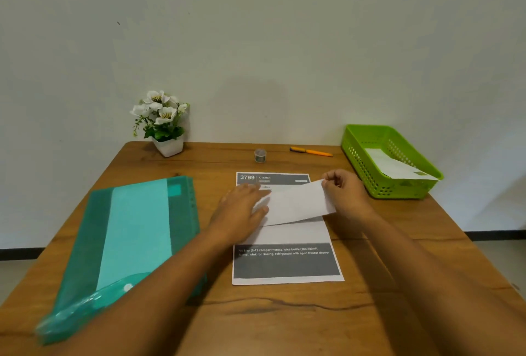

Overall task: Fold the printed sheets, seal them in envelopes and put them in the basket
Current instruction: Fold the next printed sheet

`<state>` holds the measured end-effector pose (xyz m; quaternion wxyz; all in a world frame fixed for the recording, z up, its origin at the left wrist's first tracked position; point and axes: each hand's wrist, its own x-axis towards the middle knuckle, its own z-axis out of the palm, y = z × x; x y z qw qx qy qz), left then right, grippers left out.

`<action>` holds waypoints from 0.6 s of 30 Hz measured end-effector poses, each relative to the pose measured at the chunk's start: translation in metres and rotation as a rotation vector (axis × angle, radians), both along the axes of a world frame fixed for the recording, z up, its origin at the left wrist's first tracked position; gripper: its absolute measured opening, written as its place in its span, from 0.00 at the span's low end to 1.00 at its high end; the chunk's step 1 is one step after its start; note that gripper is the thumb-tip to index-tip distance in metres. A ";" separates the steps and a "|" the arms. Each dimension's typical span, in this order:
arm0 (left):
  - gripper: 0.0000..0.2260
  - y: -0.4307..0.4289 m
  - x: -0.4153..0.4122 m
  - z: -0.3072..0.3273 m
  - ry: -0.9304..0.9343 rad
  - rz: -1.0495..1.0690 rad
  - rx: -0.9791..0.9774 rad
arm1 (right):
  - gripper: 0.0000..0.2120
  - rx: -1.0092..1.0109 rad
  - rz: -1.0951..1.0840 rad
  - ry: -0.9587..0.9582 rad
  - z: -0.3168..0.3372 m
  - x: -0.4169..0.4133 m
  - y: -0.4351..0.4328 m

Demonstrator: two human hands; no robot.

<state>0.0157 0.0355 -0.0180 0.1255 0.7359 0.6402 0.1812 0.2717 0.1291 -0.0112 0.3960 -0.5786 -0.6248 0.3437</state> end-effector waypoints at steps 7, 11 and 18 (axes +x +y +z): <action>0.26 -0.003 0.007 -0.034 0.251 0.006 -0.091 | 0.22 0.094 0.198 -0.792 -0.004 -0.012 -0.018; 0.28 -0.004 0.011 -0.039 0.287 0.036 -0.060 | 0.26 0.190 0.435 -0.908 -0.018 -0.052 -0.048; 0.28 -0.004 0.013 -0.040 0.335 0.050 -0.067 | 0.27 0.211 0.490 -0.884 -0.045 -0.073 -0.057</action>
